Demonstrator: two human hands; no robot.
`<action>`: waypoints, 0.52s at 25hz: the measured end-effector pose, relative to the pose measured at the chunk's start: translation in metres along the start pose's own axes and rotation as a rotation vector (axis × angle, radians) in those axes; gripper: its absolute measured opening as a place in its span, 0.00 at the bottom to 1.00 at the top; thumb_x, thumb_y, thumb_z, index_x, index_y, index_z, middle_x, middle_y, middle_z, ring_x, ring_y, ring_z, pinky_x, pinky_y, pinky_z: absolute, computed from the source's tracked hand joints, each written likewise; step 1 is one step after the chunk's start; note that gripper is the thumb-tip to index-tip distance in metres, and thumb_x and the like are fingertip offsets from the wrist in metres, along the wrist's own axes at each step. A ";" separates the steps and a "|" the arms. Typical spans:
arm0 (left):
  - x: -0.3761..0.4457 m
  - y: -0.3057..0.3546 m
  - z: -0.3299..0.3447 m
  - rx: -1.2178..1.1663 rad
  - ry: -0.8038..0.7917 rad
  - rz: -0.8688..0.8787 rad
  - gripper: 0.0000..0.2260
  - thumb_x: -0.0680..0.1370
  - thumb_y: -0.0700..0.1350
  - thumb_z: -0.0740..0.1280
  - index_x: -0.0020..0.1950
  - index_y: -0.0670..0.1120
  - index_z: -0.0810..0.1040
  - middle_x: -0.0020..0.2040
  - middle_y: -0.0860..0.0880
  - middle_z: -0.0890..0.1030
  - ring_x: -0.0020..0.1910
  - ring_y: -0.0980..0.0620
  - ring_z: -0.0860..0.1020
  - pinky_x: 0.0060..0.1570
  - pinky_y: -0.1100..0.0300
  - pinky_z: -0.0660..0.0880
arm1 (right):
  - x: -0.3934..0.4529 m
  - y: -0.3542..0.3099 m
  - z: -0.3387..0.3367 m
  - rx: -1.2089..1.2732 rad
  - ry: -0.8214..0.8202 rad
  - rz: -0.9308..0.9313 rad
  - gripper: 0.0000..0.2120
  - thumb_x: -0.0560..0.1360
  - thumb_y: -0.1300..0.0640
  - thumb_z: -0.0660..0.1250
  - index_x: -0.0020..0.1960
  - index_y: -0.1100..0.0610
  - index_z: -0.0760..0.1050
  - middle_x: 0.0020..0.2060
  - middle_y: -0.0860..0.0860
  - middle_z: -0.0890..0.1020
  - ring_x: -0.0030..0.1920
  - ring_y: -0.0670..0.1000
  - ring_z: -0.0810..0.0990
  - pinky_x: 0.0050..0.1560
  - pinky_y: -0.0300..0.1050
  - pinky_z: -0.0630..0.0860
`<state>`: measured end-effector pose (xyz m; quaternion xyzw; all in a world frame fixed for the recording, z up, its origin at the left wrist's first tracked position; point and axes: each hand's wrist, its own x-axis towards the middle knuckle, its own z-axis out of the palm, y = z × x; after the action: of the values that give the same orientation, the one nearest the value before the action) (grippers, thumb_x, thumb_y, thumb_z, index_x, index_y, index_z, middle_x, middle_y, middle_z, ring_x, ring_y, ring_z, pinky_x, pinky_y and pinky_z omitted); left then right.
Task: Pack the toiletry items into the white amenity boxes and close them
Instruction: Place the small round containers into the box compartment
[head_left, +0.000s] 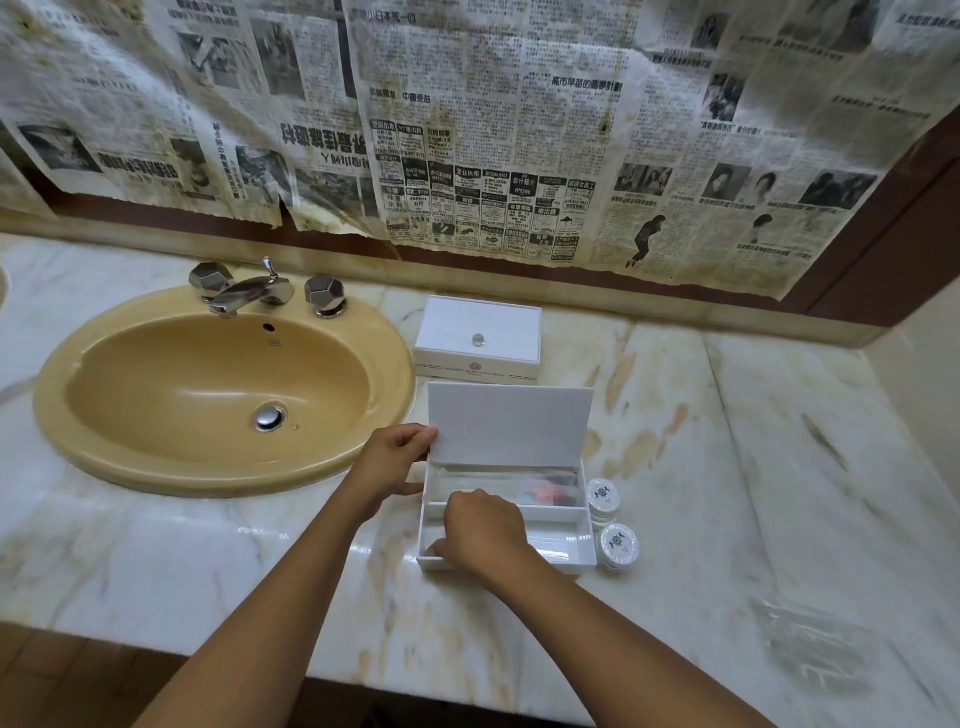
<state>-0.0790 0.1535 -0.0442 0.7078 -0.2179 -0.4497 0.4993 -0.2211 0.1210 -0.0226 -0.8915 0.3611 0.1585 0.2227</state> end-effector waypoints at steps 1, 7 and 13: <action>0.000 0.000 0.000 0.001 0.003 0.001 0.11 0.81 0.49 0.65 0.49 0.44 0.82 0.48 0.49 0.84 0.50 0.56 0.82 0.35 0.59 0.79 | 0.000 0.001 0.000 0.004 0.001 0.001 0.21 0.74 0.46 0.68 0.61 0.58 0.73 0.58 0.56 0.77 0.59 0.58 0.76 0.54 0.47 0.71; 0.000 -0.001 0.001 0.000 0.004 0.007 0.11 0.81 0.49 0.65 0.49 0.44 0.82 0.48 0.49 0.84 0.50 0.55 0.82 0.36 0.58 0.79 | 0.000 -0.001 -0.003 0.023 -0.026 0.023 0.20 0.77 0.46 0.63 0.62 0.58 0.72 0.60 0.56 0.76 0.61 0.58 0.75 0.56 0.47 0.70; 0.001 -0.001 0.000 0.002 0.005 0.003 0.11 0.81 0.50 0.65 0.50 0.43 0.82 0.52 0.46 0.84 0.54 0.52 0.82 0.37 0.57 0.79 | -0.001 -0.002 -0.001 0.065 -0.065 0.028 0.20 0.79 0.47 0.60 0.64 0.60 0.71 0.62 0.57 0.75 0.62 0.59 0.74 0.57 0.49 0.70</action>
<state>-0.0787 0.1535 -0.0452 0.7090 -0.2184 -0.4470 0.4998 -0.2198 0.1225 -0.0208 -0.8730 0.3712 0.1786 0.2610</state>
